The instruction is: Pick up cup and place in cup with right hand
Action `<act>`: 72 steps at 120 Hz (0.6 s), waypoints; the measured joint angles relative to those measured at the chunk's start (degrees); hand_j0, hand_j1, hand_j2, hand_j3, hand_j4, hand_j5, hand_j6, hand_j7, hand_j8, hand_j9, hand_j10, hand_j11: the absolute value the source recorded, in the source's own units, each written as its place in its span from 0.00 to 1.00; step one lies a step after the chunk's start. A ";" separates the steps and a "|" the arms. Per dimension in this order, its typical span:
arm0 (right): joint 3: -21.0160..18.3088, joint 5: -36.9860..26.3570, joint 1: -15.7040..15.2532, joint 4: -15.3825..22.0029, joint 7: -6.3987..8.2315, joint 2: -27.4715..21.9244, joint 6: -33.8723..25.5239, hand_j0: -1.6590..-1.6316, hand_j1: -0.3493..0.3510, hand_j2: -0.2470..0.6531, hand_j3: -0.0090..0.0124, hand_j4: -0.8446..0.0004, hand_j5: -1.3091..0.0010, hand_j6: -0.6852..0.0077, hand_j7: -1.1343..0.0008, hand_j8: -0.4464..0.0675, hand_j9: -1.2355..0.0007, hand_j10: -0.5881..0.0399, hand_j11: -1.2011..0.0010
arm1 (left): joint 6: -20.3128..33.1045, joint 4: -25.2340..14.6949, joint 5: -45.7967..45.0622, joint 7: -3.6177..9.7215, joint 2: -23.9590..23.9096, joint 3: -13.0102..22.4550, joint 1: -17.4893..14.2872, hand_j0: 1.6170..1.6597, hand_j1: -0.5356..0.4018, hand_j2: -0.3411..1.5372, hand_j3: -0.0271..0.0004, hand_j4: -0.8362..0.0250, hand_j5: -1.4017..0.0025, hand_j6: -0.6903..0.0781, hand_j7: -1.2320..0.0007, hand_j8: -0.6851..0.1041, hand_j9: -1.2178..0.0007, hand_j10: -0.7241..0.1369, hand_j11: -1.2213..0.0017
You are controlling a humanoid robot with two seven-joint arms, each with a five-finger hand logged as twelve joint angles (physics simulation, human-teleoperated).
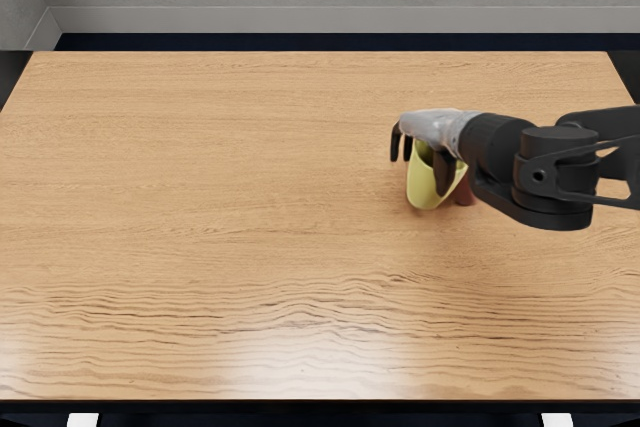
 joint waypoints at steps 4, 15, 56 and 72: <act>0.60 0.13 0.02 -0.58 0.00 0.13 0.53 0.17 0.64 0.33 0.42 0.41 0.48 0.29 0.41 0.31 0.45 0.54 0.44 | 0.00 0.03 0.00 0.00 0.00 0.02 -0.02 0.96 0.94 0.18 0.99 0.97 1.00 0.90 1.00 0.87 1.00 0.84 1.00; 2.71 0.66 0.03 -2.34 0.00 0.73 2.69 0.17 0.64 0.31 0.41 0.41 0.47 0.29 0.41 0.32 0.45 0.54 0.44 | 0.00 0.10 0.00 0.00 0.00 0.04 -0.03 0.96 0.94 0.18 0.99 0.97 1.00 0.90 1.00 0.87 1.00 0.84 1.00; 8.66 3.51 1.21 -8.72 -0.01 1.10 9.86 0.17 0.64 0.31 0.41 0.42 0.47 0.28 0.41 0.32 0.46 0.53 0.44 | 0.00 0.13 0.00 0.00 0.00 0.14 0.14 0.96 0.94 0.18 0.99 0.97 1.00 0.90 1.00 0.87 1.00 0.84 1.00; 9.54 6.29 3.49 -10.79 -0.01 1.57 11.70 0.17 0.64 0.31 0.42 0.42 0.47 0.29 0.41 0.32 0.46 0.53 0.44 | 0.00 0.13 0.00 0.00 0.00 0.14 0.32 0.96 0.94 0.18 0.99 0.97 1.00 0.90 1.00 0.87 1.00 0.84 1.00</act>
